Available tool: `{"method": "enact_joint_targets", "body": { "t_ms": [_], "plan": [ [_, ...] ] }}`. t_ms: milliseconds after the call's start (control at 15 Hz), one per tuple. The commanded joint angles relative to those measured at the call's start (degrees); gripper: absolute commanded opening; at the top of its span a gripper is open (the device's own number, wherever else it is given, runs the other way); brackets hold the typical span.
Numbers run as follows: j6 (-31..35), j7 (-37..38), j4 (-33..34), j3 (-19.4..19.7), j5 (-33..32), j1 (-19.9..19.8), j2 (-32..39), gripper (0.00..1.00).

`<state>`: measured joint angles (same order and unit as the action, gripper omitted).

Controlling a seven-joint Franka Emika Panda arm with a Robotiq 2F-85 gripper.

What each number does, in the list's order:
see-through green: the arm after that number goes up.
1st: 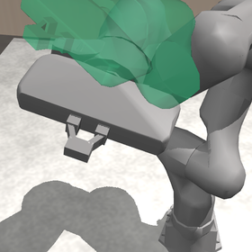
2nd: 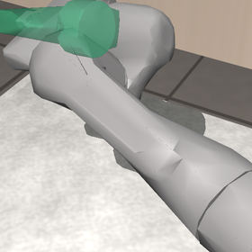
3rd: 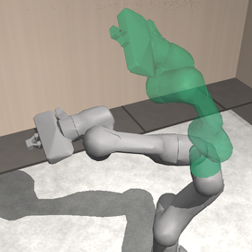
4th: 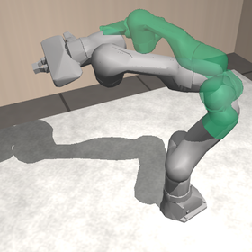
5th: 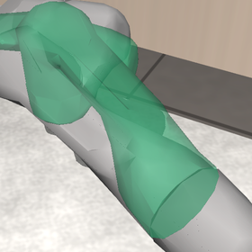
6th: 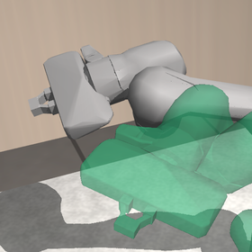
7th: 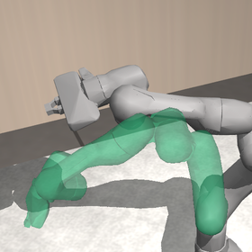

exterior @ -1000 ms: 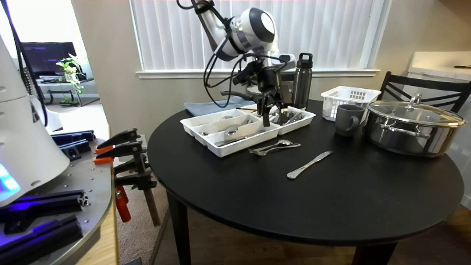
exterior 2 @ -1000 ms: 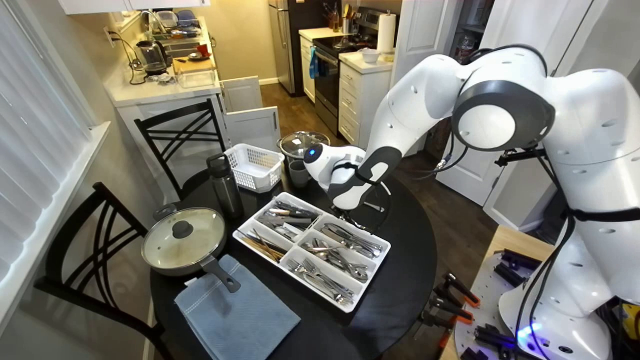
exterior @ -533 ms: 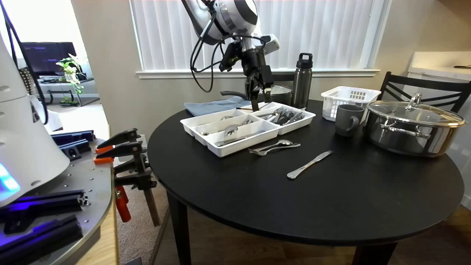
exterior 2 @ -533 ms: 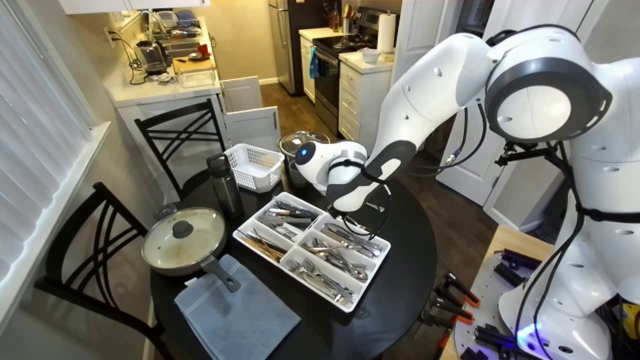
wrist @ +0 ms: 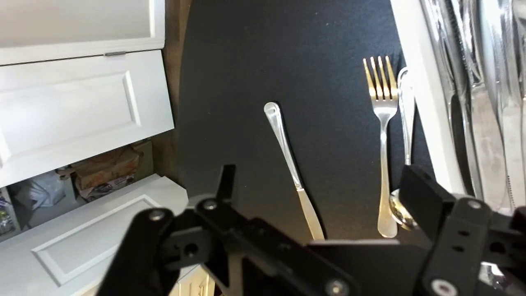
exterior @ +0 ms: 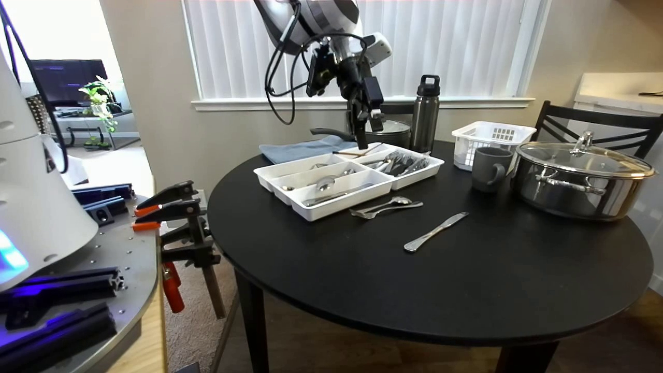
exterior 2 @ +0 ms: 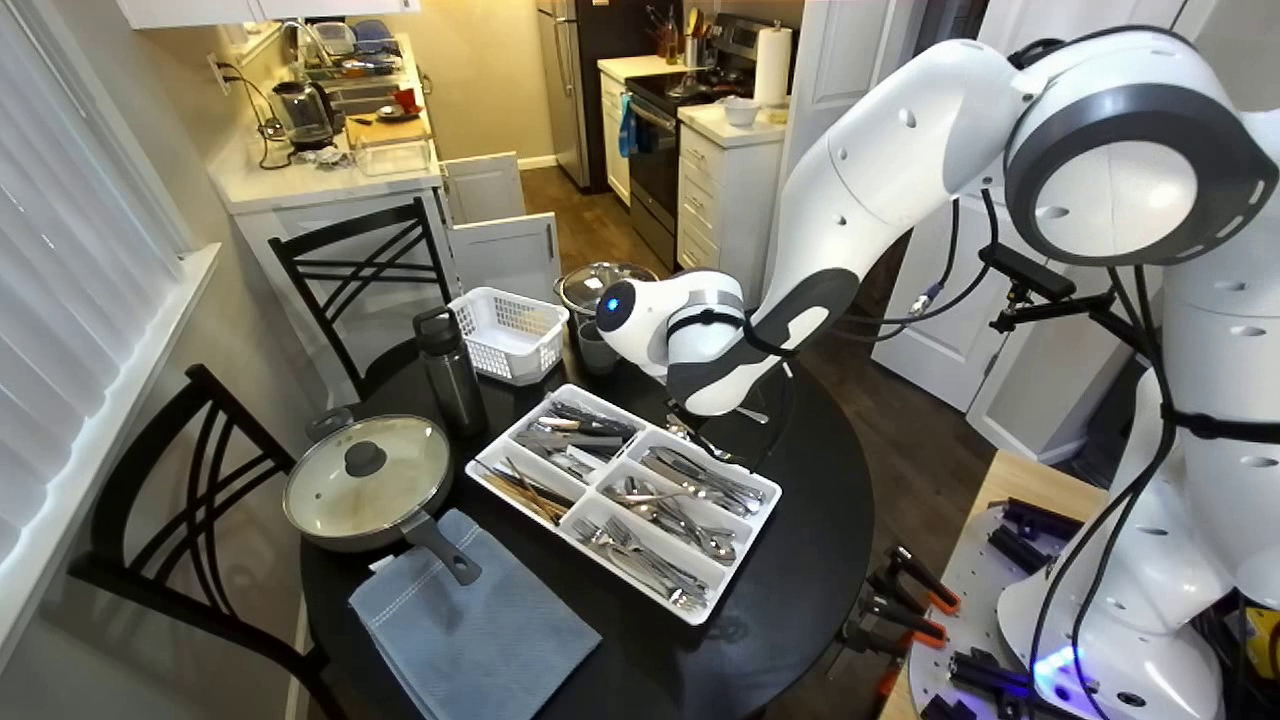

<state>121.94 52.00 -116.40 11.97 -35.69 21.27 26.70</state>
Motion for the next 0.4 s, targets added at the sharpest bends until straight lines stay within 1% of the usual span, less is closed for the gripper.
{"method": "enact_joint_targets", "body": {
  "t_ms": [0,333],
  "plan": [
    [-1.13,1.08,0.1,-3.37,-1.72,-3.14,-0.62,1.0],
    [-1.18,1.15,-0.2,-3.5,-1.91,-3.21,-1.01,1.0]
  ]
}}
